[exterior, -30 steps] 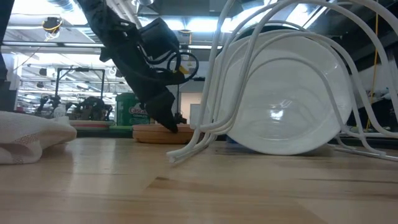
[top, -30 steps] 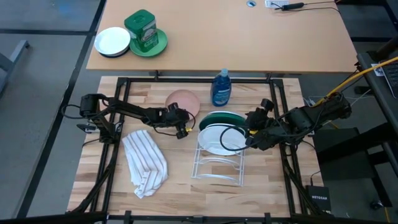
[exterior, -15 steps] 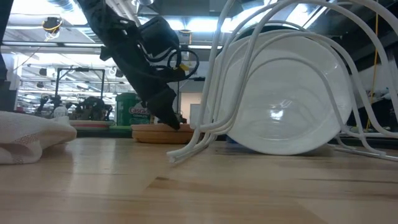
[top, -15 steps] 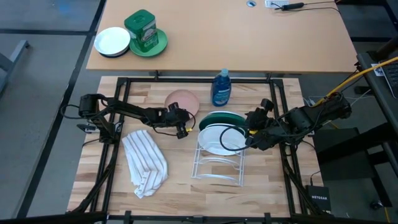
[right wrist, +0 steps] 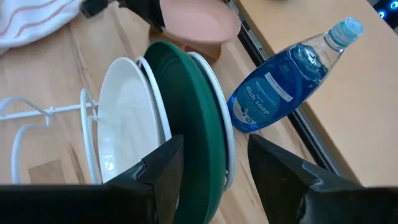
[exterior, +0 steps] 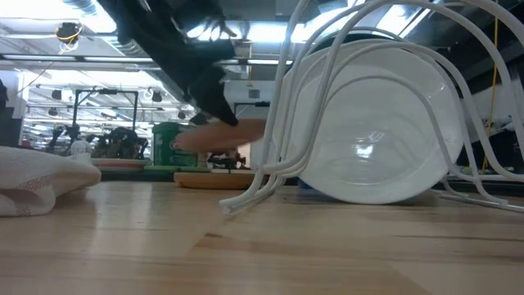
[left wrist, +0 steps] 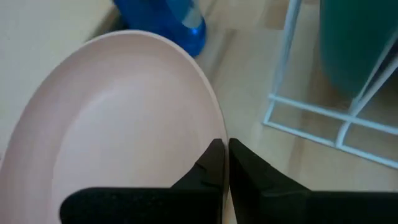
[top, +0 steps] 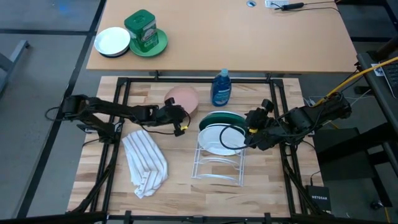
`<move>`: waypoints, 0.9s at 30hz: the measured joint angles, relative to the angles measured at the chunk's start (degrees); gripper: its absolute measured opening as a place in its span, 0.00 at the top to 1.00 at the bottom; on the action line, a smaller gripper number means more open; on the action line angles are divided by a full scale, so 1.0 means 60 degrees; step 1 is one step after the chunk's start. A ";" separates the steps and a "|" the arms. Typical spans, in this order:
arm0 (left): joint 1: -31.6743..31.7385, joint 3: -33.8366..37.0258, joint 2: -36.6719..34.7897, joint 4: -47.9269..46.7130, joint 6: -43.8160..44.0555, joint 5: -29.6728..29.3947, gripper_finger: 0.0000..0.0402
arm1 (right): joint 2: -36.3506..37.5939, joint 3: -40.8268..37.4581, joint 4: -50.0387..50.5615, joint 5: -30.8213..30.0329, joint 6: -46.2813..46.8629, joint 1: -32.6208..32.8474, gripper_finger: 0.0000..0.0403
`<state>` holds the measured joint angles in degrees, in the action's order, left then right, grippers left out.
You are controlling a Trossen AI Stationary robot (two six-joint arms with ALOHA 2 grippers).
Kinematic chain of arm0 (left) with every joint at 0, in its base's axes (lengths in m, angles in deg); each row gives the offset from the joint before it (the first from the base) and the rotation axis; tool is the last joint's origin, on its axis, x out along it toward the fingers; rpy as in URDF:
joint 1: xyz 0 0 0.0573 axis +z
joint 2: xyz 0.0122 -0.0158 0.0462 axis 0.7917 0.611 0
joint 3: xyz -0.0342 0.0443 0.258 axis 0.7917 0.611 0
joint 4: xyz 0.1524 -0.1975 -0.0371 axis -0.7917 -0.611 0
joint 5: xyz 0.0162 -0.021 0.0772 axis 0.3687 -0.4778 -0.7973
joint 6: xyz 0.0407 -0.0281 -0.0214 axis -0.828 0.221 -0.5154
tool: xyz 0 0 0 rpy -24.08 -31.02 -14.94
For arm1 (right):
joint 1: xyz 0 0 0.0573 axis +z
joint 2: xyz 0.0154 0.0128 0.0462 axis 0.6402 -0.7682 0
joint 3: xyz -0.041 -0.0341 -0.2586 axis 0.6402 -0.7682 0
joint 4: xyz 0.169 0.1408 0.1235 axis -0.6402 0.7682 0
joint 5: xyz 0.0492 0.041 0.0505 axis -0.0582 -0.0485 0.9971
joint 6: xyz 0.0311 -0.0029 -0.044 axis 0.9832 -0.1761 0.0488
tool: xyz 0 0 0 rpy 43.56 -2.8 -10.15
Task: Sort dishes
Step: Put the pink plate in the dish rack
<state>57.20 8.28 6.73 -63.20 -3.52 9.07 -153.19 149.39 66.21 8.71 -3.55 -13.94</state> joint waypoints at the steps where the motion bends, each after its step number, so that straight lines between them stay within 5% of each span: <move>1: -0.0046 -0.0002 -0.0181 -0.0097 -0.0005 -0.0160 1.00 | 0.0000 0.0000 0.0002 0.0003 0.0098 -0.0002 0.54; 16: -0.1641 -0.0002 -0.2472 -0.0307 -0.0955 -0.2813 1.00 | -0.0004 -0.0004 -0.1994 -0.1073 0.2345 -0.0063 0.54; 20: -0.2256 -0.0002 -0.2522 0.0603 -0.1786 -0.3744 1.00 | -0.0004 -0.0004 -0.2664 -0.1396 0.2770 -0.0479 0.54; 27: -0.3066 -0.0009 -0.2529 0.2632 -0.3390 -0.3910 1.00 | -0.0004 -0.0004 -0.4057 -0.0913 0.2858 -0.1783 0.54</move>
<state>38.81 8.22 -8.45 -47.40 -23.85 -14.40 -153.21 149.36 41.87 3.24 13.59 -24.64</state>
